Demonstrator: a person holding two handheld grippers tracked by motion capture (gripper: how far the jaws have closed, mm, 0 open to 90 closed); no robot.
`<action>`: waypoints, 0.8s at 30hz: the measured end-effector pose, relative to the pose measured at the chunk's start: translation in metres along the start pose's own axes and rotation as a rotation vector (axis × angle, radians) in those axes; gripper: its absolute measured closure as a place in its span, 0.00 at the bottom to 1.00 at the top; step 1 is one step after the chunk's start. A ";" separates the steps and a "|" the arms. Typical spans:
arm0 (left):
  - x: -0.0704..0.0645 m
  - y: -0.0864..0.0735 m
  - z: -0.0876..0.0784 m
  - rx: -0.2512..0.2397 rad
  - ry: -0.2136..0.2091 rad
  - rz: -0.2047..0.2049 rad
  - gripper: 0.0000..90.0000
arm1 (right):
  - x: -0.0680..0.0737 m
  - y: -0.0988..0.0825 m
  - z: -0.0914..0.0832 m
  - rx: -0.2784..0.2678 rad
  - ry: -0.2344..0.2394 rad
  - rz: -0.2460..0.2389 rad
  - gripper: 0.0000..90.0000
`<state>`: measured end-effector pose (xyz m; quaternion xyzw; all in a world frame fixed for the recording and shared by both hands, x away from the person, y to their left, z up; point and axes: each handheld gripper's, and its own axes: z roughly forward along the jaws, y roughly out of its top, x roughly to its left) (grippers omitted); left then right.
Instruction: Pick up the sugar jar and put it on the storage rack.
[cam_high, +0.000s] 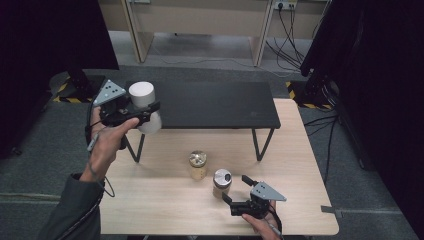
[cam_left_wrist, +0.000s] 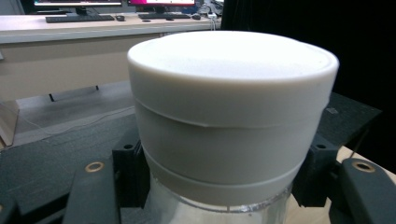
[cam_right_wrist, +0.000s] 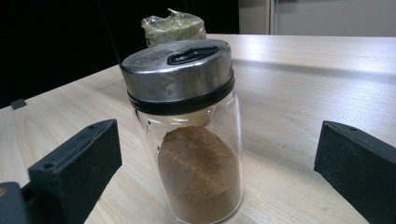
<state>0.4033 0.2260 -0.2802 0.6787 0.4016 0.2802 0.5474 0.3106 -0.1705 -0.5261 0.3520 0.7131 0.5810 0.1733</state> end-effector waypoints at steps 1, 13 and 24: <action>0.001 0.001 0.001 -0.001 0.004 -0.001 0.39 | 0.000 0.000 0.000 0.000 0.000 0.000 0.01; 0.012 0.007 0.016 -0.003 0.057 -0.006 0.39 | 0.000 0.000 0.000 0.000 0.001 0.000 0.01; 0.018 0.012 0.029 -0.018 0.107 0.005 0.39 | 0.000 0.000 0.000 0.000 0.001 -0.001 0.01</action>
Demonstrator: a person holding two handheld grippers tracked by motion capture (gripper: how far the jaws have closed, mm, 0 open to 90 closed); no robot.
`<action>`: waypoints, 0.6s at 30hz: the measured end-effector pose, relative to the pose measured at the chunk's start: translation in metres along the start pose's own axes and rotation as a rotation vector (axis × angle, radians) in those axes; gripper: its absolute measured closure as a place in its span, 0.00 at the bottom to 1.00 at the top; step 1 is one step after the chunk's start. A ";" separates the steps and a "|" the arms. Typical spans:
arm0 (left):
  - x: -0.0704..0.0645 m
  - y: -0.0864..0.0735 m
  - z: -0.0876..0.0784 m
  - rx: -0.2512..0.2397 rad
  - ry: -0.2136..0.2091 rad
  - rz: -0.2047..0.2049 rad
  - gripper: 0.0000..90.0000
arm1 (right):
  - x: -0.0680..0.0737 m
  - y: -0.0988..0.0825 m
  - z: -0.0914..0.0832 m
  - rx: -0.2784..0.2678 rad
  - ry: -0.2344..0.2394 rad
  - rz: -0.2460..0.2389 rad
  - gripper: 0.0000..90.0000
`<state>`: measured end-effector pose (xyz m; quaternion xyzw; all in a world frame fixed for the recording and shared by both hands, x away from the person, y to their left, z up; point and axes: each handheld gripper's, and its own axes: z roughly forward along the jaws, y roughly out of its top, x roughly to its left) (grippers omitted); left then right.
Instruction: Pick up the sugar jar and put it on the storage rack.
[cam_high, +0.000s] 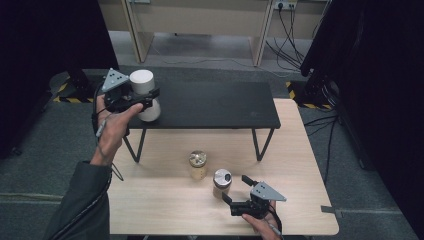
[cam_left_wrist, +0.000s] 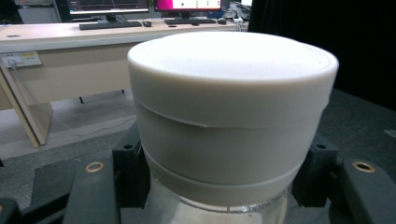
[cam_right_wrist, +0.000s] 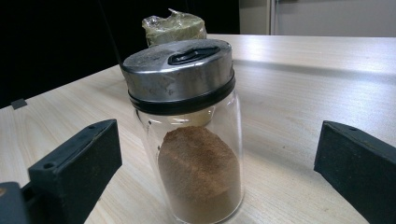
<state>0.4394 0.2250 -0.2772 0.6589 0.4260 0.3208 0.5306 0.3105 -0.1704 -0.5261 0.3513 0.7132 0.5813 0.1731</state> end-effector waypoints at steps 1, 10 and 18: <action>0.001 0.000 0.001 -0.001 0.003 0.000 0.39 | 0.000 0.000 0.000 0.000 0.000 0.000 0.01; 0.005 0.000 0.013 -0.005 0.034 -0.010 0.39 | 0.000 0.000 0.000 0.000 0.001 0.000 0.01; 0.010 -0.004 0.021 -0.006 0.059 -0.017 0.39 | 0.000 0.000 0.000 0.000 0.002 0.000 0.01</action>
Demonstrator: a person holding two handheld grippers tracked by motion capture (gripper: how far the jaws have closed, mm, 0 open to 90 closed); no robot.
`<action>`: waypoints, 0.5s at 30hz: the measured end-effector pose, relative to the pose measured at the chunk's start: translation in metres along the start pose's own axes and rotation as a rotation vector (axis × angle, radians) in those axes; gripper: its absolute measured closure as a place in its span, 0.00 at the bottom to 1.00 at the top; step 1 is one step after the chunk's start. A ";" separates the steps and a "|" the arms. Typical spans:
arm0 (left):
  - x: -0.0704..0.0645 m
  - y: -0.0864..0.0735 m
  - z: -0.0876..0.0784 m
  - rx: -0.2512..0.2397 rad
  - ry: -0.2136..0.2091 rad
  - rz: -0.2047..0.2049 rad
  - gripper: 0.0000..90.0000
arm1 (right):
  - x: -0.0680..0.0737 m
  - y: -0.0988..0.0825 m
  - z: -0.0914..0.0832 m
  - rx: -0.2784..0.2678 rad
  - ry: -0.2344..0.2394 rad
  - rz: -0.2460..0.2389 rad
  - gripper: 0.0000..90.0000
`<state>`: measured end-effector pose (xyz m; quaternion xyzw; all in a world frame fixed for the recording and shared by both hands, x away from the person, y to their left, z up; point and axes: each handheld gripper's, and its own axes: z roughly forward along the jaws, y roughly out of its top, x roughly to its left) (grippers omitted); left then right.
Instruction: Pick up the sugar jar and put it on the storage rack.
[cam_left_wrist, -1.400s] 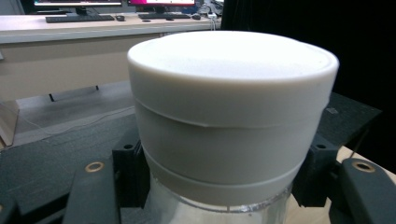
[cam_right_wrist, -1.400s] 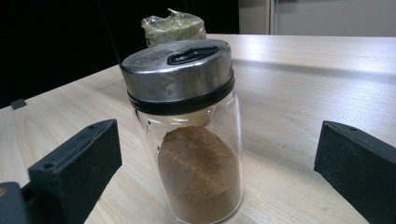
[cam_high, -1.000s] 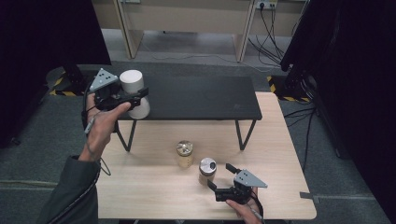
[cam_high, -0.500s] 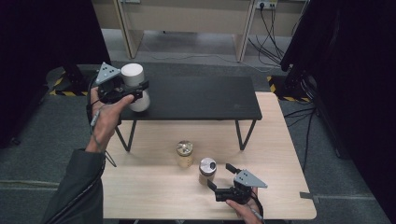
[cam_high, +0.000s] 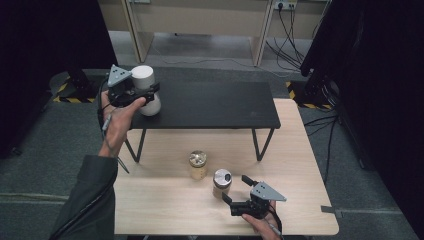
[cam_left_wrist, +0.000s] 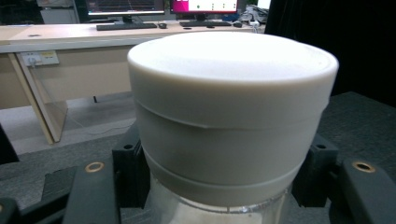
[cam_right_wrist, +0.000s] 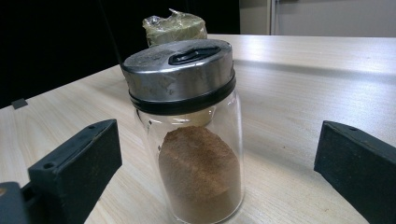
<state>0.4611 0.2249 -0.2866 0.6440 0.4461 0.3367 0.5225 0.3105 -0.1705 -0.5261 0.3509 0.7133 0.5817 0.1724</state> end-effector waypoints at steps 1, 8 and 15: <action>0.000 -0.001 0.001 -0.001 0.003 0.000 0.39 | 0.000 0.000 0.000 0.000 0.000 0.000 0.01; 0.000 -0.004 0.004 -0.006 0.008 0.008 0.39 | 0.000 0.000 0.000 0.000 0.000 -0.002 0.01; -0.001 -0.006 0.004 -0.012 0.010 0.020 0.39 | 0.000 0.000 0.000 -0.001 0.001 -0.002 0.01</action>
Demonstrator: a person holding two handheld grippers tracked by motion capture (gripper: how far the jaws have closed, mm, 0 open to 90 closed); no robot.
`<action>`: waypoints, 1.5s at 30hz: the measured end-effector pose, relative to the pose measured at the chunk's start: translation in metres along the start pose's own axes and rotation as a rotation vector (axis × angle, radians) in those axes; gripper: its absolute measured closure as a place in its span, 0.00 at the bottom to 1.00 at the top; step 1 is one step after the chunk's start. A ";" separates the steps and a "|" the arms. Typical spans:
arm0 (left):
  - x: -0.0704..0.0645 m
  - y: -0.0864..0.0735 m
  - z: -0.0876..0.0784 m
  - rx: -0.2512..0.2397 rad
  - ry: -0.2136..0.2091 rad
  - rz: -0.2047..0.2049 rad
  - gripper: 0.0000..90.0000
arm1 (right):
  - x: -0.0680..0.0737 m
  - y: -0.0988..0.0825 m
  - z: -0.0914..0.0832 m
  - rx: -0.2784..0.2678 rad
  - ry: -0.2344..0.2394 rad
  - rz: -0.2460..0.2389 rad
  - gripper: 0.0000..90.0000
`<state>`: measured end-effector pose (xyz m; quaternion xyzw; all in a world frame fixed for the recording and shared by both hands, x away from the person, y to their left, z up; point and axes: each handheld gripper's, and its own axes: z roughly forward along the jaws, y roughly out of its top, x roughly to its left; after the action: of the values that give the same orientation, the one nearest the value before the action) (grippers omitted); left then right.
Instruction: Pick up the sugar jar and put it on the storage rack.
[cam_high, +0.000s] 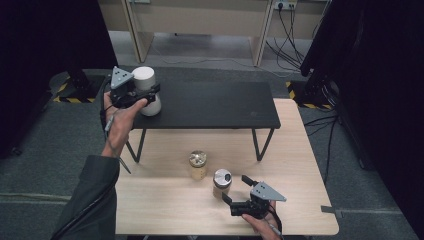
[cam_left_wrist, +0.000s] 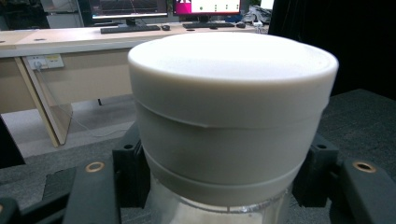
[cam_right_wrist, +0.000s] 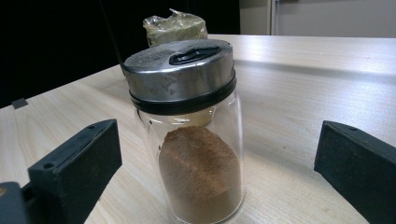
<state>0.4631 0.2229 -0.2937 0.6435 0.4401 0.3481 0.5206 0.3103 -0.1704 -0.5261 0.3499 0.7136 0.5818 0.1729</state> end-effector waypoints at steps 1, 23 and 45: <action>0.000 0.000 0.000 0.001 0.000 0.002 0.39 | 0.000 0.000 0.000 0.000 0.000 -0.001 0.01; 0.000 -0.001 -0.010 0.005 0.017 -0.044 0.16 | 0.000 0.000 0.000 0.000 -0.001 -0.001 0.01; -0.016 -0.020 -0.042 -0.018 -0.023 -0.053 0.00 | 0.000 0.000 0.000 0.000 -0.001 0.000 0.01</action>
<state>0.4147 0.2248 -0.3042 0.6310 0.4477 0.3305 0.5405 0.3102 -0.1703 -0.5261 0.3501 0.7136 0.5815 0.1734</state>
